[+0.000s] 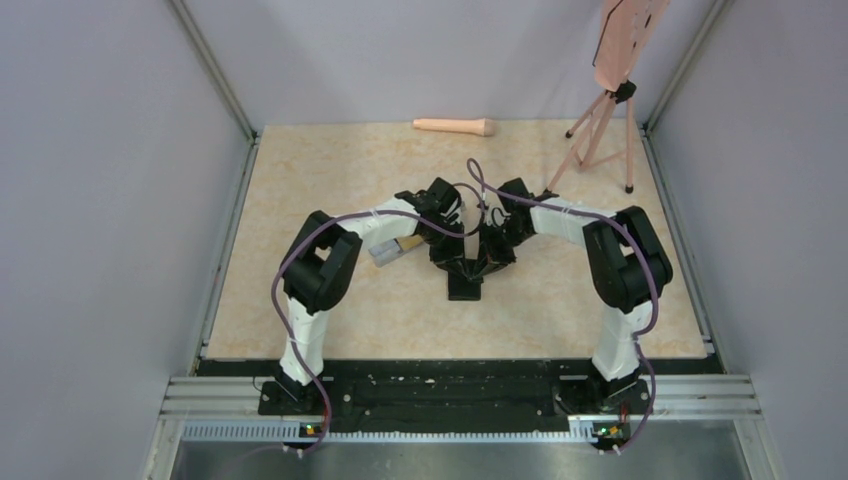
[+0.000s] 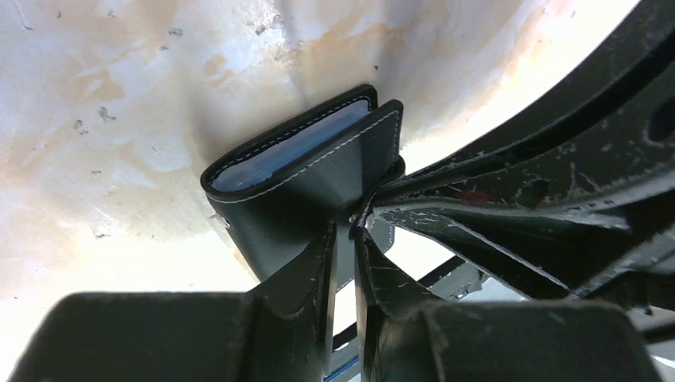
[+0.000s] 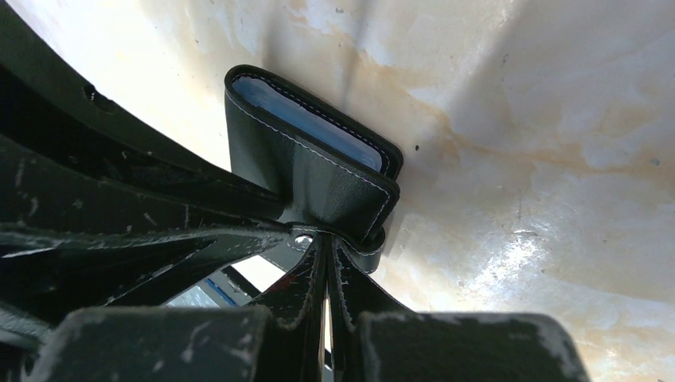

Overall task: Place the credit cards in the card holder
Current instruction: Close the card holder at the center of the board.

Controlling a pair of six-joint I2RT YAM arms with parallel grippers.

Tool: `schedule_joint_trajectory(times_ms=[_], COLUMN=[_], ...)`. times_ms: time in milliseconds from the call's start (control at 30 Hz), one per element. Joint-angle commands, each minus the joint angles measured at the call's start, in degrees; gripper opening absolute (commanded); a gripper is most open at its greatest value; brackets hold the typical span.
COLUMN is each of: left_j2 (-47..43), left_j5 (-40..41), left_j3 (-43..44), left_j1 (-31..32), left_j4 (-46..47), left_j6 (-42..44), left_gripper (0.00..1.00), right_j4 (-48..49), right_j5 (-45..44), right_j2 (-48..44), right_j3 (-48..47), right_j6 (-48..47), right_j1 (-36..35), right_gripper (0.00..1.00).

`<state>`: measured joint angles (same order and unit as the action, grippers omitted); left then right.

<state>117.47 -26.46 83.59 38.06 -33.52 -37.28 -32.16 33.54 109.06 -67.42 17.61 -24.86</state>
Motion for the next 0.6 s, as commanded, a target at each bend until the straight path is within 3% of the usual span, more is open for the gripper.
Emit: schedule_joint_trajectory(times_ms=[0, 567], left_j2=[1.8, 5.6], left_j5=[2.4, 6.5], left_j3=[3.5, 3.2], left_j1=[1.1, 2.9], left_j4=[-3.6, -5.4], left_j6=[2.9, 3.9], left_gripper=[0.18, 0.18], right_j4=[-1.4, -2.8], right_j5=[-5.9, -11.6], right_j2=[3.8, 6.2], right_j3=[0.4, 0.3], right_j6=[-1.8, -0.8], right_j1=[-1.9, -4.3], right_gripper=[0.0, 0.0])
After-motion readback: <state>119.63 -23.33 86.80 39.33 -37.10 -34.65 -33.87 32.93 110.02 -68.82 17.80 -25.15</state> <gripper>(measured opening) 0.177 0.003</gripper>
